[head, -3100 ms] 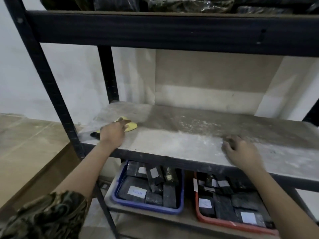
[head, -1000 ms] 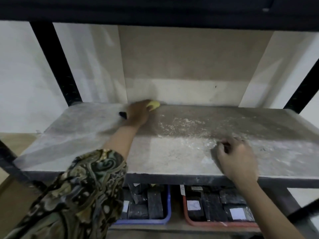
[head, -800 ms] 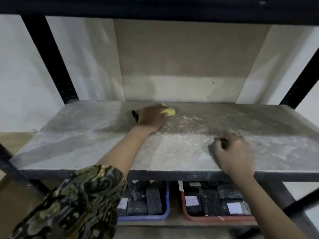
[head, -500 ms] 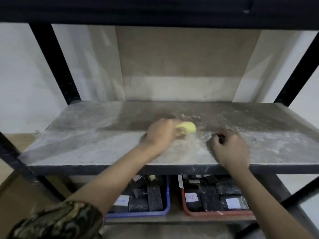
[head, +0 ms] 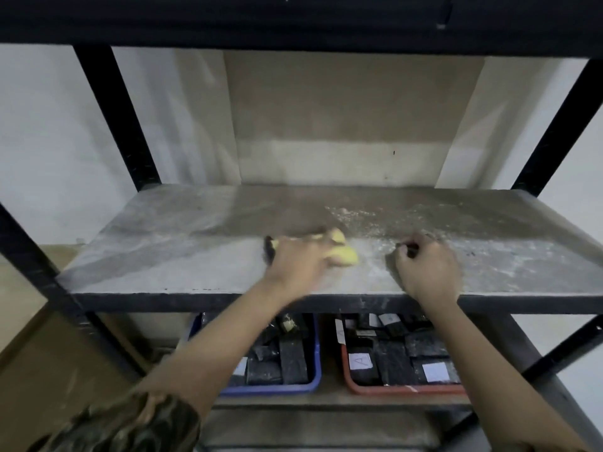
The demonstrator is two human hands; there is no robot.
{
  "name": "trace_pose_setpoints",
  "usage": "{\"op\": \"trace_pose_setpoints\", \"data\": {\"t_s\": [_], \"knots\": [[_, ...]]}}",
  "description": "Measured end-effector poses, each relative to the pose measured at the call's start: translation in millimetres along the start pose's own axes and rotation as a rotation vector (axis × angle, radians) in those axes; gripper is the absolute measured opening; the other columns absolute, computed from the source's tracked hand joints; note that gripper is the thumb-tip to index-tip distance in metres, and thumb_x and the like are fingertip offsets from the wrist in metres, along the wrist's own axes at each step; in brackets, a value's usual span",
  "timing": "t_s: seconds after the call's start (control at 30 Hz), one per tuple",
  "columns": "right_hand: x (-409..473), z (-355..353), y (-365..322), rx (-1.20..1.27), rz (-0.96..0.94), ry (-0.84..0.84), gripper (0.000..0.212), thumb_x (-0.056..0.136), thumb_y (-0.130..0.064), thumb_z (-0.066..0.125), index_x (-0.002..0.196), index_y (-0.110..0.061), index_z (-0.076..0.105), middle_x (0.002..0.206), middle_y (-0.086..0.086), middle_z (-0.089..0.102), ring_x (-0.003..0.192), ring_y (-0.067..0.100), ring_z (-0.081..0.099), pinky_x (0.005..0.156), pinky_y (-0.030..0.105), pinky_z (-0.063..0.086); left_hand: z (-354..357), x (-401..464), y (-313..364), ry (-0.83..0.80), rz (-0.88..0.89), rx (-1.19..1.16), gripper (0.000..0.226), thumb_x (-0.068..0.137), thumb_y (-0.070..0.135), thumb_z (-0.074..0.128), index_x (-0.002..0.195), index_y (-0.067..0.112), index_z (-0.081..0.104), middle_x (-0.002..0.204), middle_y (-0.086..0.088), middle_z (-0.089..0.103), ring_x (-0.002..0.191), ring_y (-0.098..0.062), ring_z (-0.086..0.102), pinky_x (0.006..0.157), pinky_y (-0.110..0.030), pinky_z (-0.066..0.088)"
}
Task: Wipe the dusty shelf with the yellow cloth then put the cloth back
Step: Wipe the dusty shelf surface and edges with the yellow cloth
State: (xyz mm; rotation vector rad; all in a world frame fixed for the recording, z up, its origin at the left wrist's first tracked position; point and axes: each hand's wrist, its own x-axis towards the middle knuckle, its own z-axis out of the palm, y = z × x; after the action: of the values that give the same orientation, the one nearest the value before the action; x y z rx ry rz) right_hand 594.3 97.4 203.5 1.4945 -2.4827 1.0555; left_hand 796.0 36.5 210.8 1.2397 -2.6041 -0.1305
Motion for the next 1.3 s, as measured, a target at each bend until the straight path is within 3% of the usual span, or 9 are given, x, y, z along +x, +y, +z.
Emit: {"op": "trace_pose_setpoints", "data": {"t_s": [0.1,0.23,0.33,0.4,0.5,0.7,1.0,1.13,1.3], "knots": [[0.2,2.0,2.1,0.0,0.002,0.001,0.025,0.081,-0.027,0.048,0.093,-0.015,0.067,0.085,0.01,0.065,0.089,0.031,0.057,0.064,0.03,0.04,-17.6,-43.5,55.5,-0.067,0.229,-0.194,0.034,0.094,0.033,0.048,0.128,0.032,0.054,0.123,-0.001,0.065,0.099,-0.021,0.064,0.086,-0.036,0.051],[0.2,2.7,2.4,0.01,-0.015,0.023,0.025,0.081,-0.027,0.047,0.091,-0.014,0.066,0.084,0.01,0.066,0.086,0.03,0.057,0.065,0.032,0.046,-54.3,-37.5,27.6,0.074,0.037,-0.274,0.036,0.095,0.032,0.046,0.13,0.027,0.052,0.096,-0.003,0.071,0.061,-0.017,0.06,0.052,-0.022,0.043],[-0.1,3.3,2.1,0.014,-0.021,0.034,0.024,0.081,-0.026,0.047,0.089,-0.013,0.065,0.083,0.009,0.065,0.085,0.031,0.058,0.064,0.032,0.046,-63.8,-15.1,-21.7,0.281,-0.262,-0.002,0.04,0.096,0.039,0.036,0.129,0.023,0.052,0.103,-0.019,0.068,0.086,-0.037,0.064,0.07,-0.041,0.052],[-0.1,2.9,1.7,0.0,-0.016,0.028,0.024,0.081,-0.026,0.047,0.089,-0.013,0.065,0.083,0.009,0.065,0.085,0.032,0.058,0.065,0.032,0.046,-51.7,-8.7,-28.8,0.157,-0.41,0.129,0.039,0.097,0.036,0.037,0.125,0.015,0.054,0.108,-0.02,0.065,0.097,-0.038,0.062,0.081,-0.045,0.049],[-0.3,2.5,1.4,-0.008,-0.008,0.014,0.024,0.081,-0.026,0.047,0.089,-0.013,0.065,0.084,0.009,0.065,0.087,0.032,0.058,0.064,0.03,0.043,-18.0,-19.5,-0.9,0.005,-0.293,0.189,0.036,0.098,0.028,0.039,0.133,0.024,0.047,0.114,-0.012,0.064,0.099,-0.028,0.062,0.082,-0.038,0.048],[-1.5,0.2,0.7,0.003,-0.023,-0.008,0.02,0.082,-0.023,0.051,0.09,-0.011,0.065,0.086,0.012,0.066,0.084,0.032,0.057,0.061,0.03,0.041,-31.7,-41.9,82.5,-0.051,0.092,-0.361,0.034,0.094,0.037,0.047,0.127,0.031,0.055,0.111,-0.002,0.069,0.089,-0.021,0.063,0.065,-0.03,0.044],[-6.2,-10.0,-3.9,-0.044,-0.06,0.017,0.024,0.085,-0.022,0.047,0.093,-0.008,0.065,0.093,0.015,0.064,0.09,0.032,0.055,0.066,0.03,0.035,-63.7,-15.0,19.5,0.357,-0.342,0.235,0.037,0.093,0.007,0.044,0.127,0.019,0.051,0.122,-0.008,0.061,0.117,-0.03,0.052,0.079,-0.042,0.05],[-4.8,-7.6,-0.5,-0.033,-0.077,-0.003,0.025,0.085,-0.022,0.047,0.092,-0.006,0.065,0.098,0.014,0.065,0.094,0.032,0.054,0.067,0.031,0.033,-25.4,-8.6,29.3,0.012,-0.379,0.115,0.036,0.096,0.025,0.04,0.129,0.014,0.048,0.131,-0.011,0.054,0.124,-0.03,0.045,0.089,-0.044,0.046],[-3.6,-7.6,-3.6,-0.004,-0.132,-0.024,0.022,0.087,-0.02,0.049,0.096,-0.008,0.066,0.102,0.012,0.066,0.101,0.031,0.053,0.077,0.034,0.037,-38.1,-28.8,19.5,0.288,-0.328,-0.227,0.04,0.1,0.033,0.032,0.112,0.007,0.06,0.099,-0.016,0.066,0.093,-0.033,0.061,0.067,-0.033,0.041]]}}
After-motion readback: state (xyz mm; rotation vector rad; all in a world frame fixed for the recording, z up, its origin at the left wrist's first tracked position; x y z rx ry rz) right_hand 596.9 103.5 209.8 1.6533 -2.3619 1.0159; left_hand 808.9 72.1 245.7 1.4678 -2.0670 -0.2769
